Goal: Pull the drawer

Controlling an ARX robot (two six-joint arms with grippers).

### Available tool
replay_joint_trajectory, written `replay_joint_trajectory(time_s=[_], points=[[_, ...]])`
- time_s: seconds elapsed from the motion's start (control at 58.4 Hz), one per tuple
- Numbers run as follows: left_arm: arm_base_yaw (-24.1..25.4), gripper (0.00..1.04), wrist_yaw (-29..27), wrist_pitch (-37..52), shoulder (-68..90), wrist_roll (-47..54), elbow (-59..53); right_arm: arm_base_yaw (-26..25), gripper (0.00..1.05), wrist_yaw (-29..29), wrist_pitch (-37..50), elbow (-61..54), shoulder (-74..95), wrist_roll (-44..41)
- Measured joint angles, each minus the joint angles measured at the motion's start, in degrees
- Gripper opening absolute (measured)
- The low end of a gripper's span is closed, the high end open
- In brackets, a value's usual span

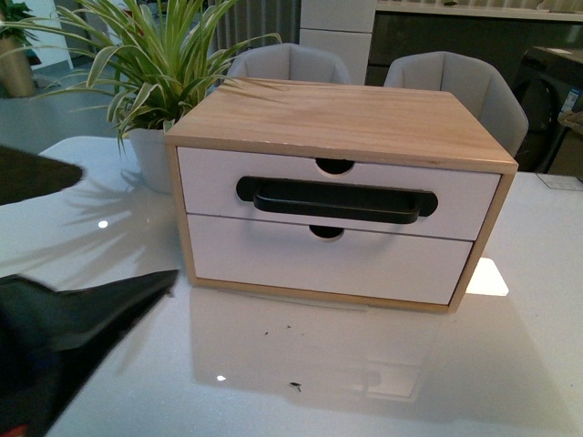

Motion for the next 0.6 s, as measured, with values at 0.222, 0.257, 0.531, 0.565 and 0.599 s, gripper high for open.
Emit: replay_joint_trajectory(time_s=[0.222,0.257,0.531,0.565,0.599], points=[[-3.9,0.97,3.0,-5.1,13.4,9.3,12.6,0.2,0.96,-1.5,-3.5,6.8,8.9,-8.4],[-4.2,0.97,3.2,-5.8,15.2,10.6,14.5,0.3,0.96,-1.6,-4.1,7.7,9.8,-9.4],[-5.0,0.97,4.5,-15.2,26.9,21.0,28.3,1.4,0.96,-3.8,-7.1,12.4,14.5,-16.5],[-4.9,0.97,4.5,-16.3,28.1,22.3,29.7,1.6,0.96,-4.1,-7.1,12.8,15.0,-17.0],[-4.8,0.97,4.5,-17.3,29.2,23.3,31.0,1.8,0.96,-4.3,-7.1,13.1,15.5,-17.6]])
